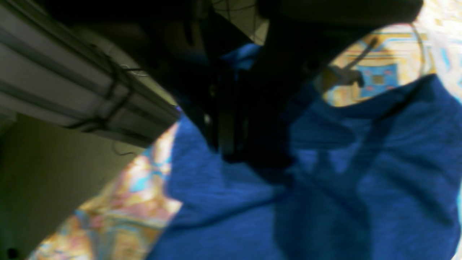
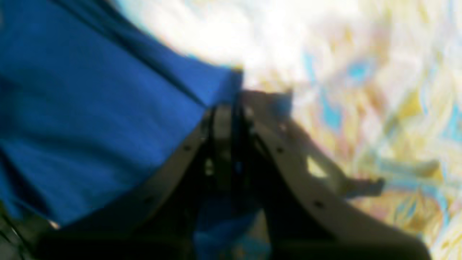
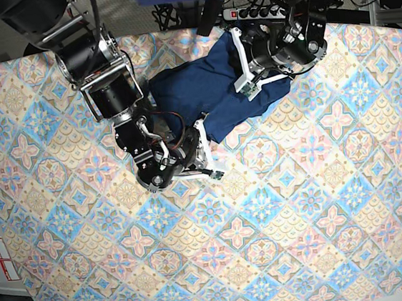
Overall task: Fold the T-shirt properly
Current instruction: 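Grasp the bundle edge with the left gripper and flatten it toward the right gripper, then grip both sides of the blue bundle with both grippers and square it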
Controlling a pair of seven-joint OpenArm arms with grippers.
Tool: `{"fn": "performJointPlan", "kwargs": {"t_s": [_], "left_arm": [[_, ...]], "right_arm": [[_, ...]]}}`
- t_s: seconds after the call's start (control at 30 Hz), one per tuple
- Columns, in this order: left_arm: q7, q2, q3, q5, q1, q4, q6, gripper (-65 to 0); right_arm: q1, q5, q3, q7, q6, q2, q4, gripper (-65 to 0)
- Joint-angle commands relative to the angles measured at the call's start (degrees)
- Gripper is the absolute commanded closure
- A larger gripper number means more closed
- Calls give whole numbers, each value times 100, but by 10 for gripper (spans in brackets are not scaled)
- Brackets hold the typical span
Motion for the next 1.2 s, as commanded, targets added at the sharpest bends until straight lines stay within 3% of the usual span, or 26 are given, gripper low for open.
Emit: {"fn": "performJointPlan", "kwargs": {"t_s": [0.0,0.1,0.2,0.4,0.57,0.8,0.9,1.17], "left_arm": [[-70,-24,-24,-50,-50,30,1,0],[-70,-33,-6,337,-208,-111,1,0],[-70,-6,3,724,-366,-401,1,0],[-413,-15,3,865,-797,-875,1,0],[-439,2,231,1032,-1298,-1210,1,0],[-791,38,750,1251,-1984,-1596,71,0],[-826,213,759,1322,-2247,-1781,317,0],[-940,776,732,1726,-2784,-2273,344,0]], "right_arm": [[152,83,17,60,17,-62,101,-39],[152,74,17,24,17,35,92,-39],[152,74,17,-169,17,422,109,-39],[55,74,61,-327,17,756,232,-39],[-375,74,69,-529,17,1274,1103,-39],[-920,83,78,-705,17,1547,2298,-39],[-1105,83,333,-705,17,1679,2624,-39],[-1448,83,720,-705,17,1705,3081,-39]]}}
